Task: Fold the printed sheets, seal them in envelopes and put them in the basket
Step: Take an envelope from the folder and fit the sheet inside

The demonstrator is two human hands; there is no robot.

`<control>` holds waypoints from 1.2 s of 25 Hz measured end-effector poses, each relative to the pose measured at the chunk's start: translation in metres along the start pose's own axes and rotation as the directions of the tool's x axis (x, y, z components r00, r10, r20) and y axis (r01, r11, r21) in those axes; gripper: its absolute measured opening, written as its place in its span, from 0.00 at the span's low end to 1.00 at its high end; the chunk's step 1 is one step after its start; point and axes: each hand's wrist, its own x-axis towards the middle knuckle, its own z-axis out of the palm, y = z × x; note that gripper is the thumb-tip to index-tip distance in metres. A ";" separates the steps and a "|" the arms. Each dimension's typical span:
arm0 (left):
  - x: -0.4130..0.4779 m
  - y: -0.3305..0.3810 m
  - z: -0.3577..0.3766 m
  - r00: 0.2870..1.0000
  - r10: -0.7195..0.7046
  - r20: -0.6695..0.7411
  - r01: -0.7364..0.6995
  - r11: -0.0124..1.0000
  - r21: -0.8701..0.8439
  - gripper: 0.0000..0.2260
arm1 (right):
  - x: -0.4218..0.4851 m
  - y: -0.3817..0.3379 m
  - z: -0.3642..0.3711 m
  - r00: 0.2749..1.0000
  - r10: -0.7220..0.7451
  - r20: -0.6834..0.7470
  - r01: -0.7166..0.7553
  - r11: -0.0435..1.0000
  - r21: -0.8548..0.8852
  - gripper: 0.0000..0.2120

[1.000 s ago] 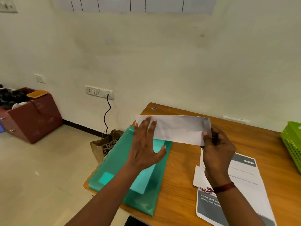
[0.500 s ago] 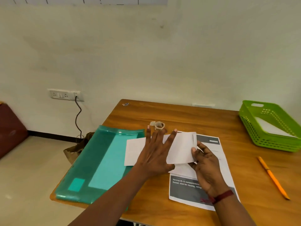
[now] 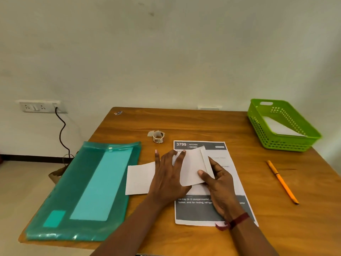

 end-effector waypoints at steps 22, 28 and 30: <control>-0.006 0.000 -0.006 0.992 0.027 -0.124 -0.034 0.998 -0.056 0.48 | 0.011 -0.048 -0.019 0.970 0.168 0.179 -0.131 0.971 -0.202 0.07; -0.008 0.000 -0.006 0.980 0.055 -0.191 -0.066 0.996 -0.053 0.46 | 0.021 -0.086 -0.013 0.889 0.296 0.349 0.037 0.714 -0.699 0.12; -0.009 0.000 -0.006 0.979 0.055 -0.197 -0.067 0.996 -0.057 0.45 | 0.022 -0.087 -0.005 0.910 0.217 0.354 0.172 0.579 -0.797 0.10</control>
